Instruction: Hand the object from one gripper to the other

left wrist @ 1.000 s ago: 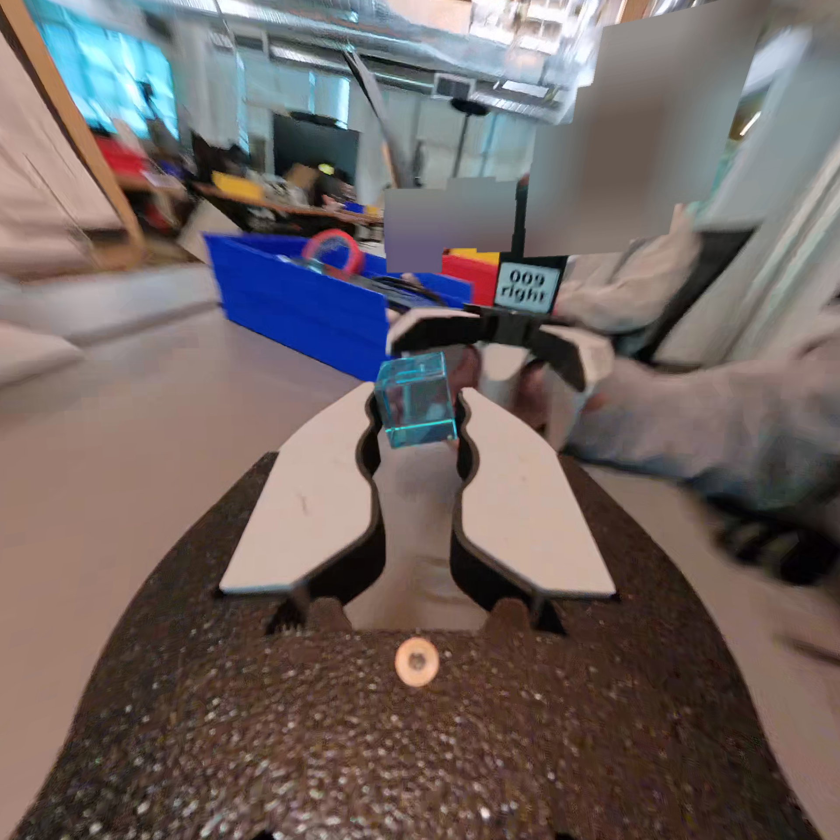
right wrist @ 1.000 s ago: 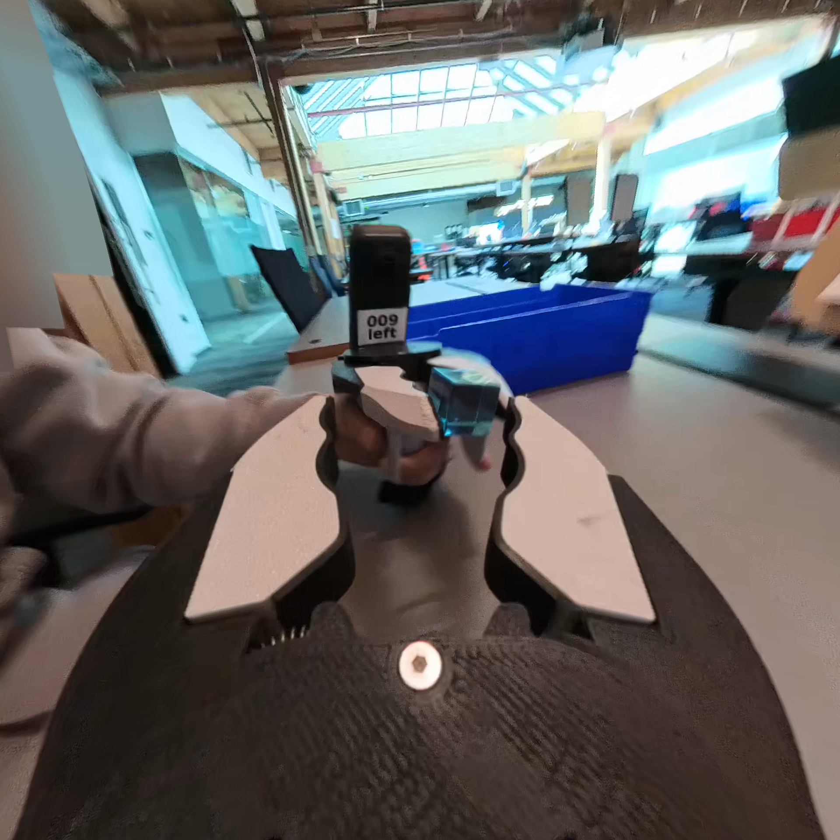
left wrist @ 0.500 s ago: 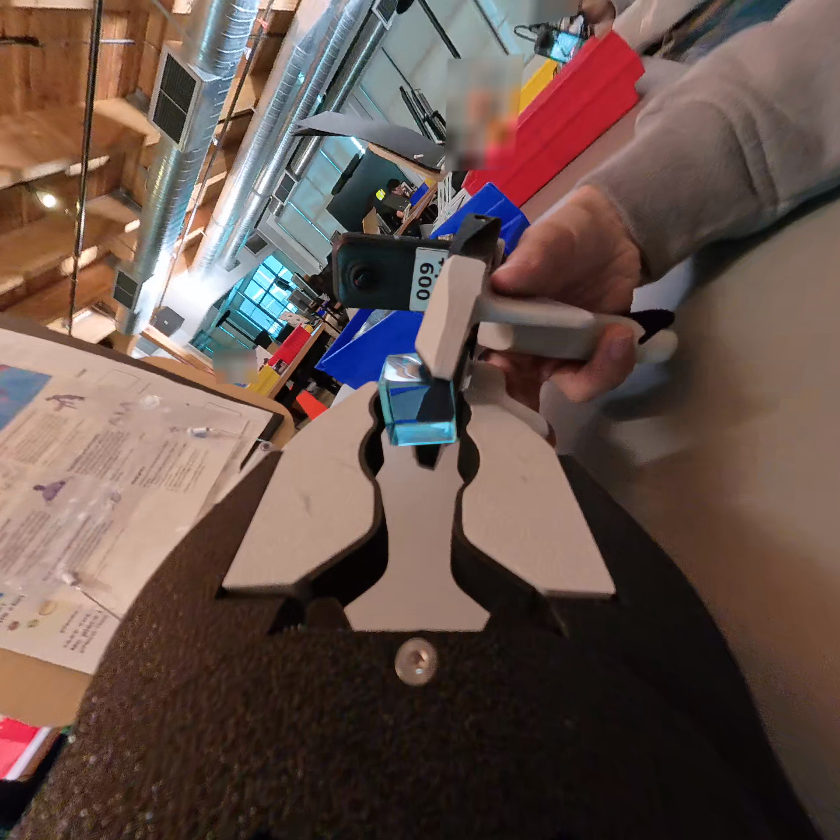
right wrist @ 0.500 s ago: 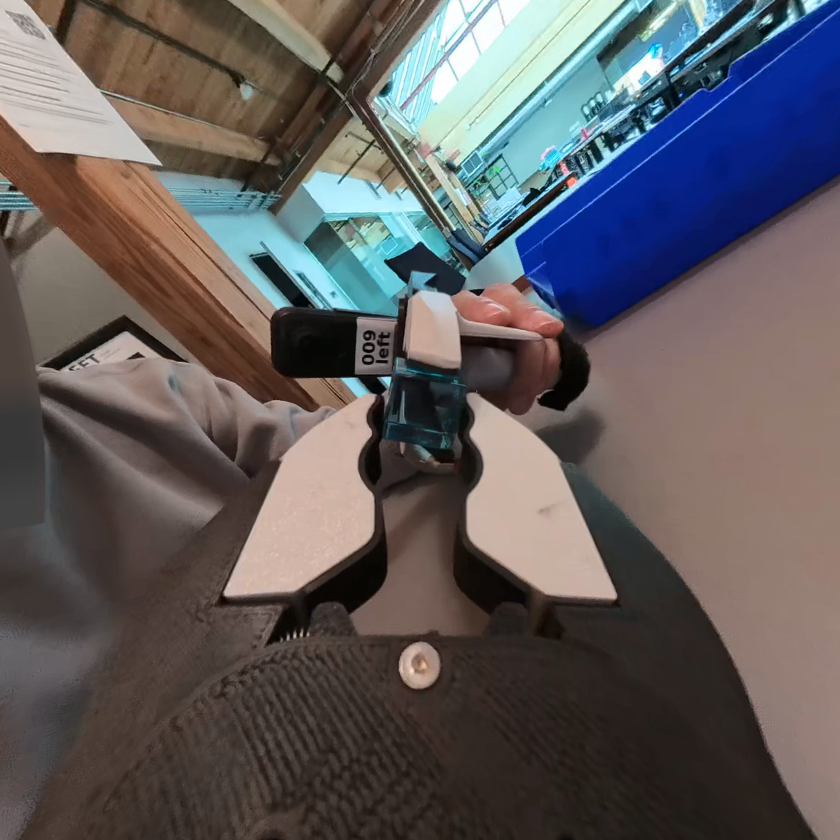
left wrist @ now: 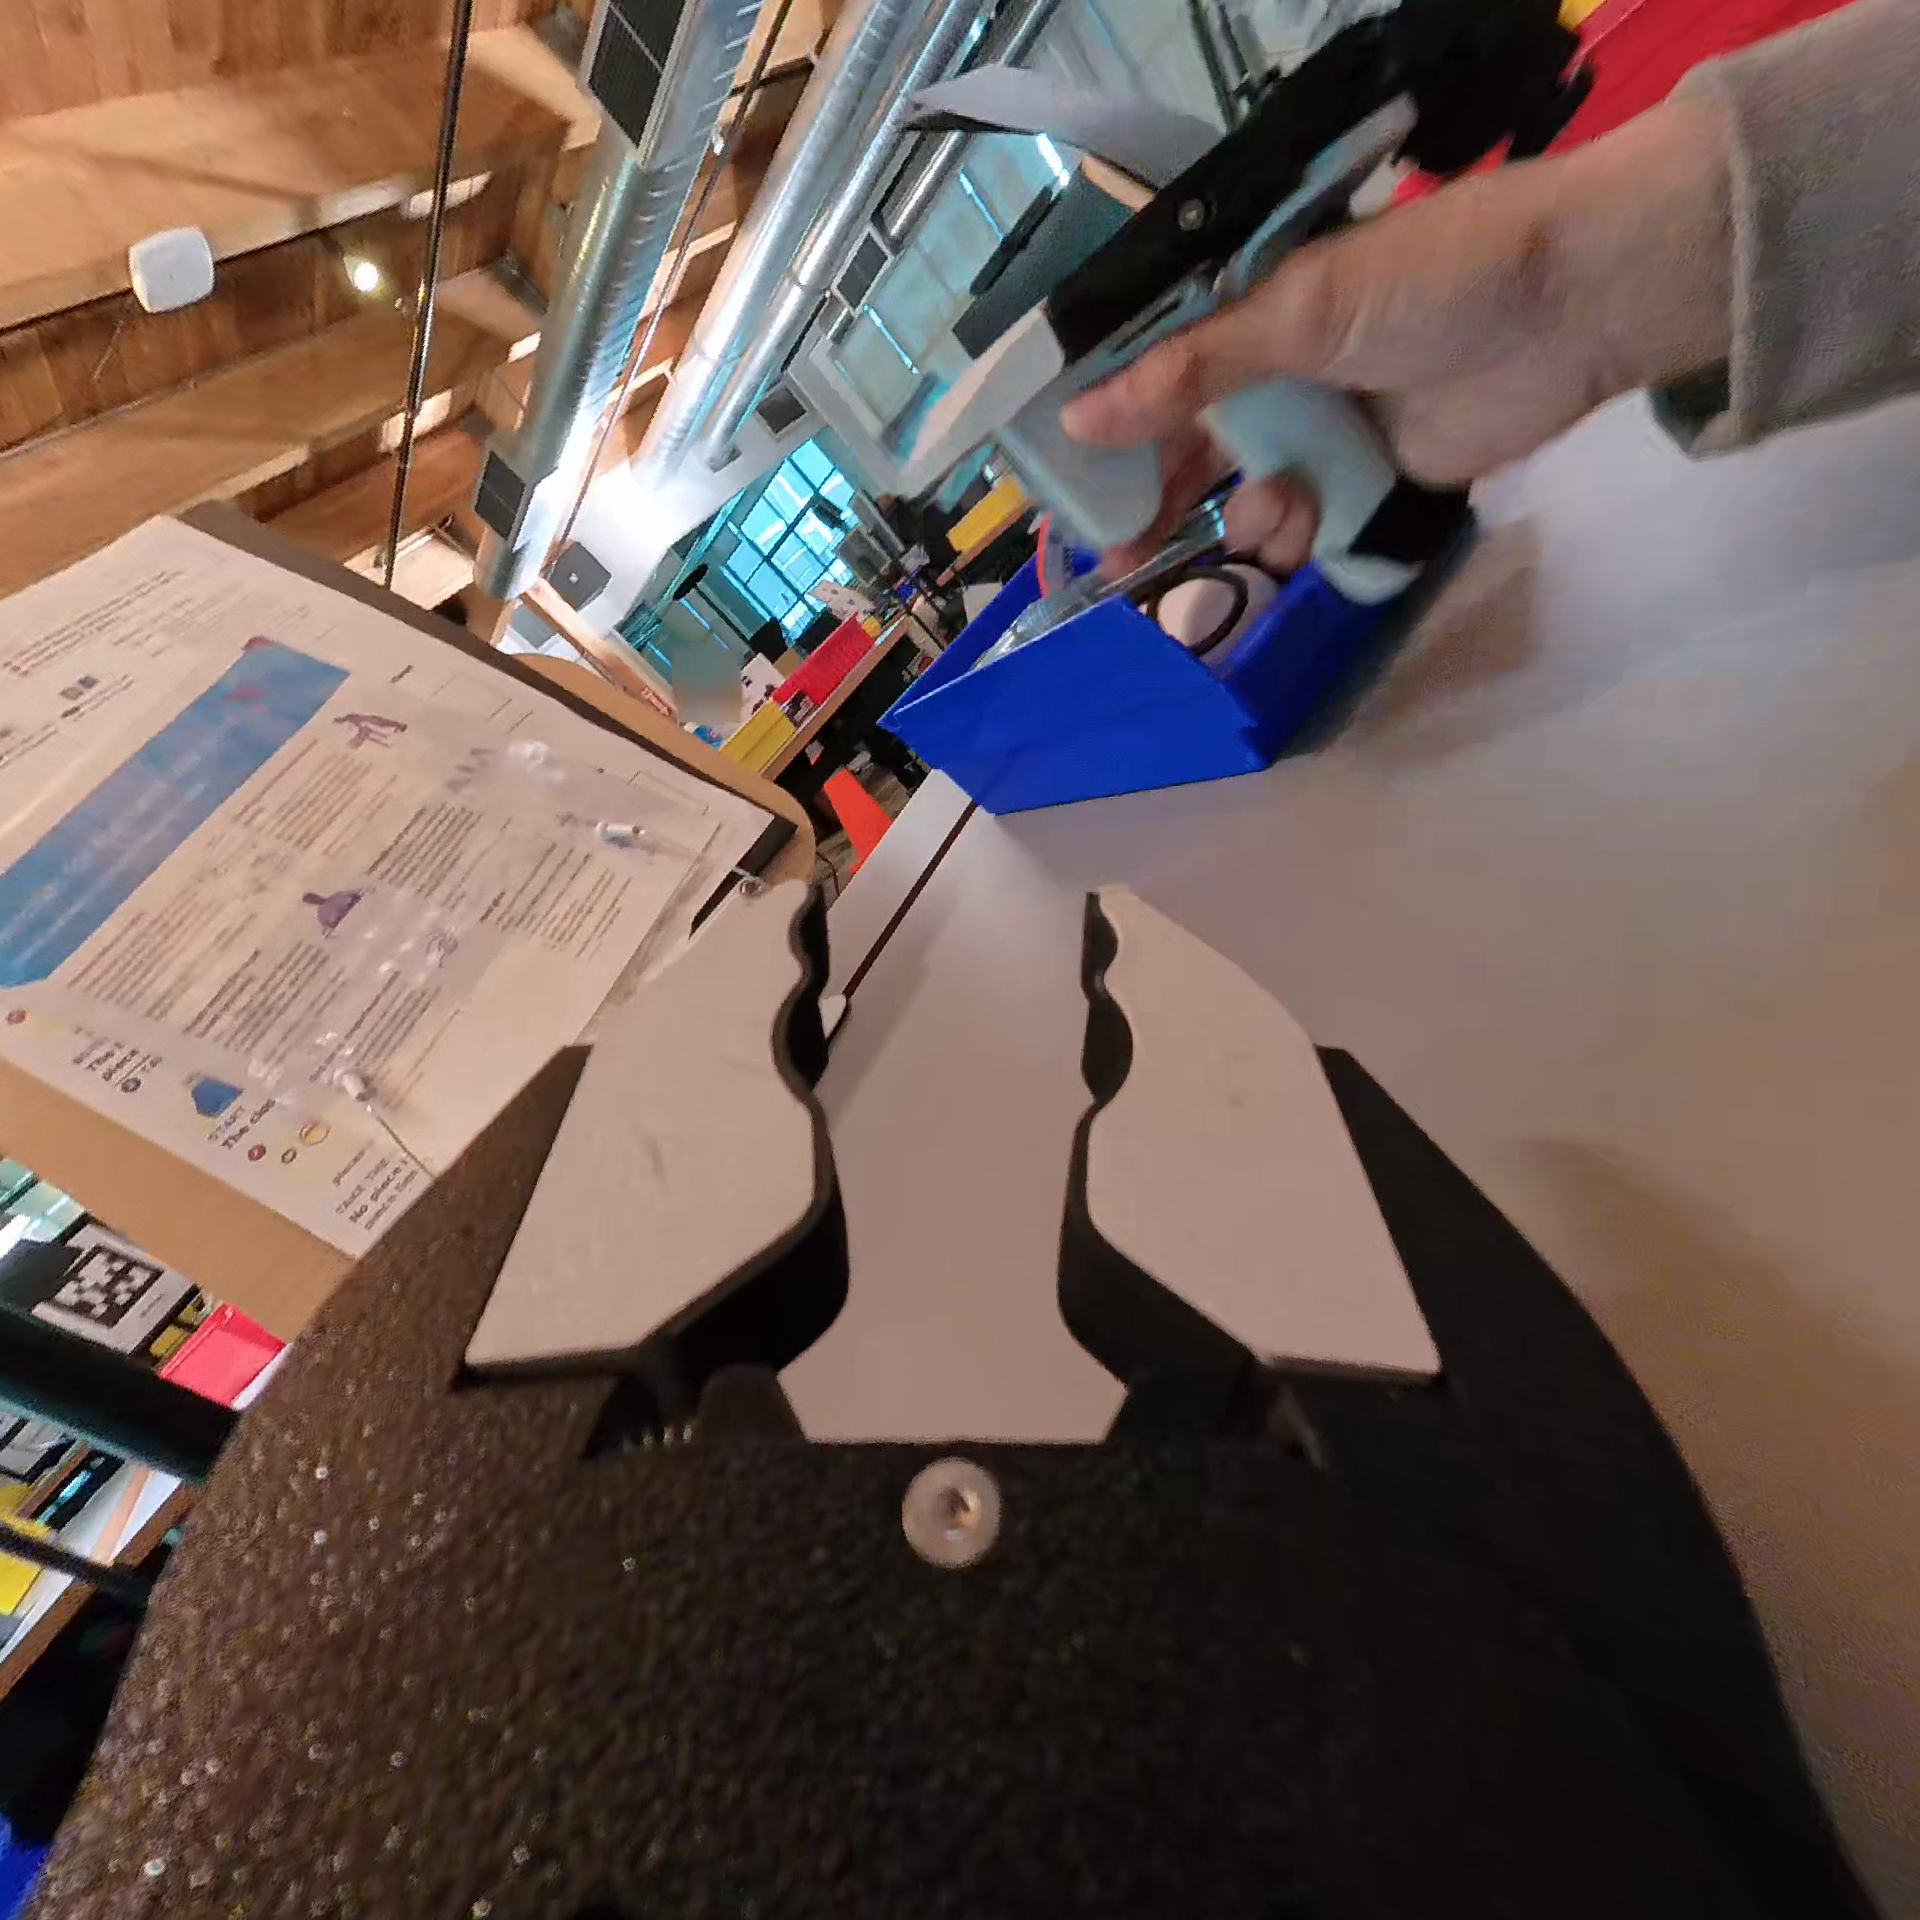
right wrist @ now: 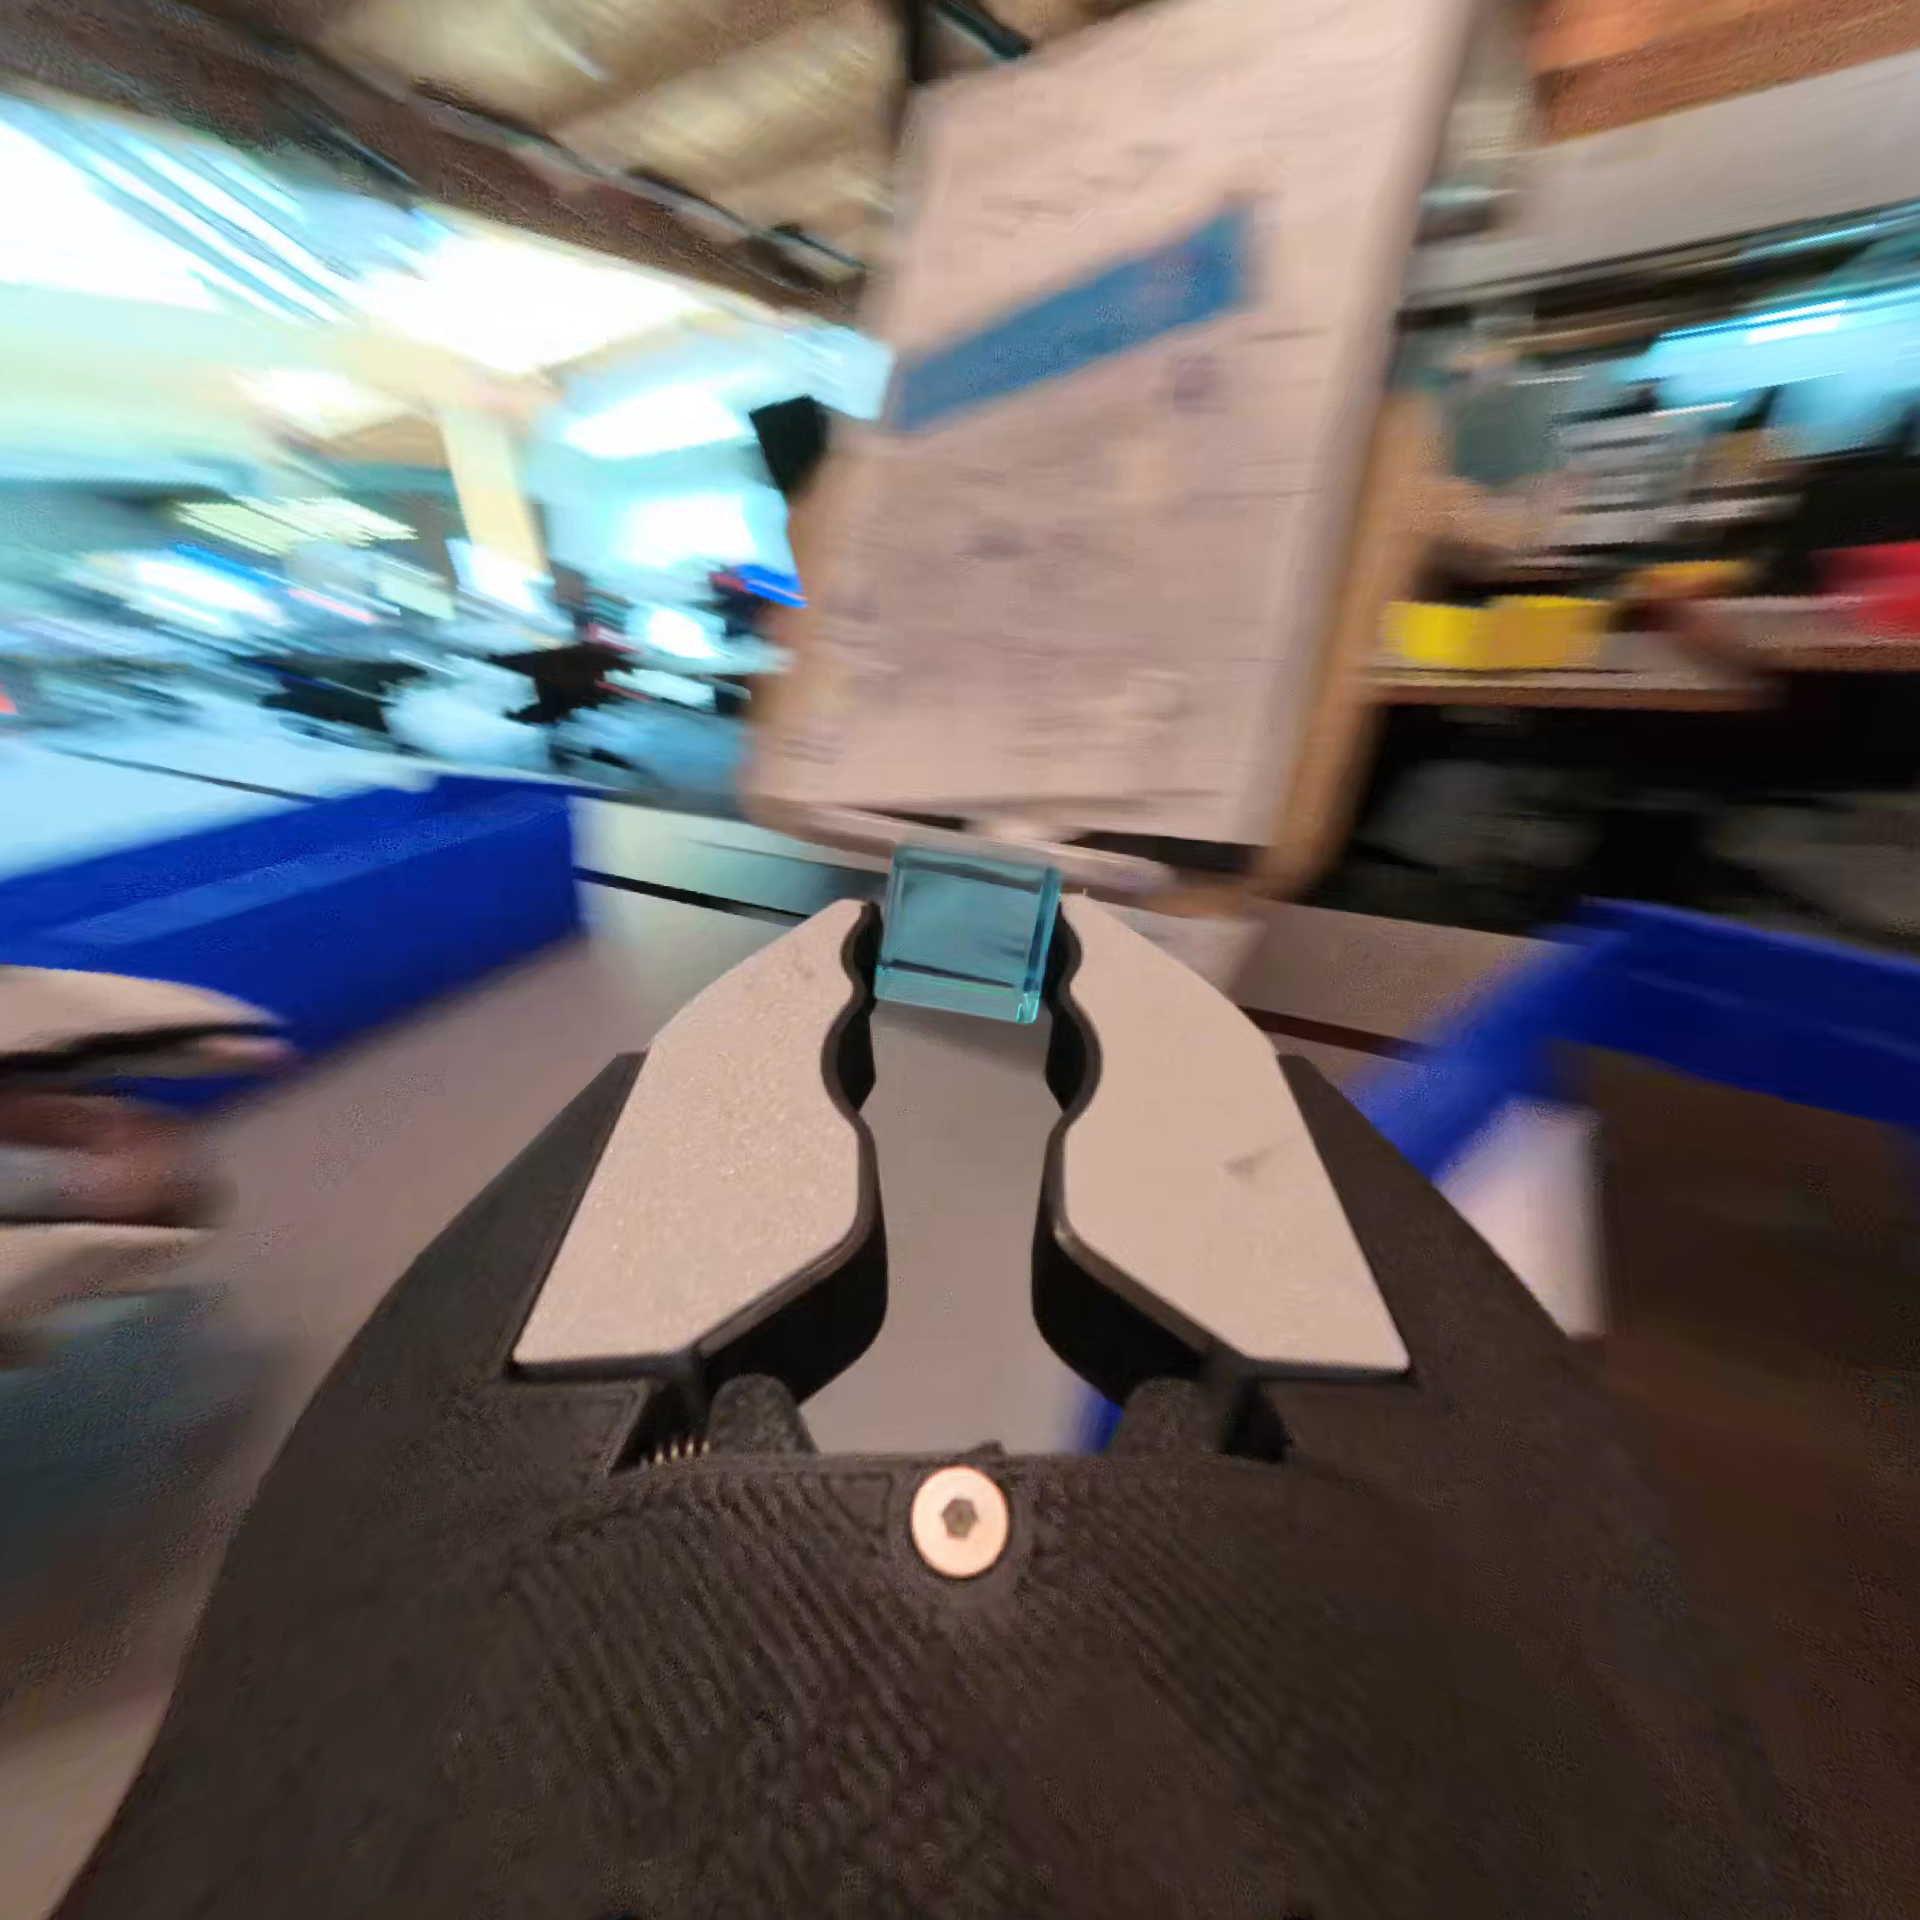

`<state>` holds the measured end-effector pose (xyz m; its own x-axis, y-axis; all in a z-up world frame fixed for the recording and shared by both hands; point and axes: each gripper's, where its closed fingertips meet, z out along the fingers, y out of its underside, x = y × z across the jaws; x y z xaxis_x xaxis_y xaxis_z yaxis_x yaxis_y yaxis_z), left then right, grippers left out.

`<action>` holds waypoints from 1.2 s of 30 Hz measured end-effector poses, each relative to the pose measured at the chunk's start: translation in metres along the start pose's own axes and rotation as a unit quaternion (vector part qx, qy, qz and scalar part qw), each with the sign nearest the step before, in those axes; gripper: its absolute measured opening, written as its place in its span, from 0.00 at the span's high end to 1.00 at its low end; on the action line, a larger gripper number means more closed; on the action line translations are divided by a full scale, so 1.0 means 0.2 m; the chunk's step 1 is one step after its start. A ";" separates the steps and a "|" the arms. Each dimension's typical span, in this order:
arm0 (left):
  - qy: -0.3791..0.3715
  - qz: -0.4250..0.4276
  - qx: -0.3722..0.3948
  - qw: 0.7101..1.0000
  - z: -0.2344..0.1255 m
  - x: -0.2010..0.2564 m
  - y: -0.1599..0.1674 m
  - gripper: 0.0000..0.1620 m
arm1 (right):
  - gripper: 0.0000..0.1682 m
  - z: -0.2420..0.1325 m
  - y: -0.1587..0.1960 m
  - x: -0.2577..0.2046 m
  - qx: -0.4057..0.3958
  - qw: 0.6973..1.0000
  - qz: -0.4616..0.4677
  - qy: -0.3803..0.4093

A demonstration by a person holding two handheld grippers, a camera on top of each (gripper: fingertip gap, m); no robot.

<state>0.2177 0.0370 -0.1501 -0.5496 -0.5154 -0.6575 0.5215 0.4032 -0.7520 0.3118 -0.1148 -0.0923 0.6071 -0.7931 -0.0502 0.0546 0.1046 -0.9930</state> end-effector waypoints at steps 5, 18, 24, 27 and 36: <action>0.006 -0.010 -0.023 1.000 0.02 0.02 0.04 0.72 | 0.82 -0.33 0.07 0.66 -0.139 0.943 -0.137 0.271; -0.030 -0.109 -0.023 0.993 0.00 -0.09 0.05 0.74 | 0.62 -0.19 0.11 0.53 -0.100 0.919 -0.270 0.269; -0.083 -0.160 -0.004 0.984 -0.07 -0.25 0.00 0.74 | 0.72 -0.01 0.16 0.08 -0.052 0.902 -0.399 0.154; -0.133 -0.202 -0.013 0.970 -0.18 -0.40 -0.02 0.75 | 0.72 0.04 0.25 -0.08 -0.052 0.913 -0.394 0.085; -0.192 -0.324 -0.356 0.856 -0.96 -0.81 0.65 0.68 | 0.70 0.08 0.36 -0.11 -0.081 0.921 -0.377 0.054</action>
<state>0.2486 0.3177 -0.1507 -0.2474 -0.9600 -0.1314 -0.4149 0.2275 -0.8810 0.3139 -0.0800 -0.1607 0.3620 -0.6592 0.6591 0.3034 -0.5852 -0.7520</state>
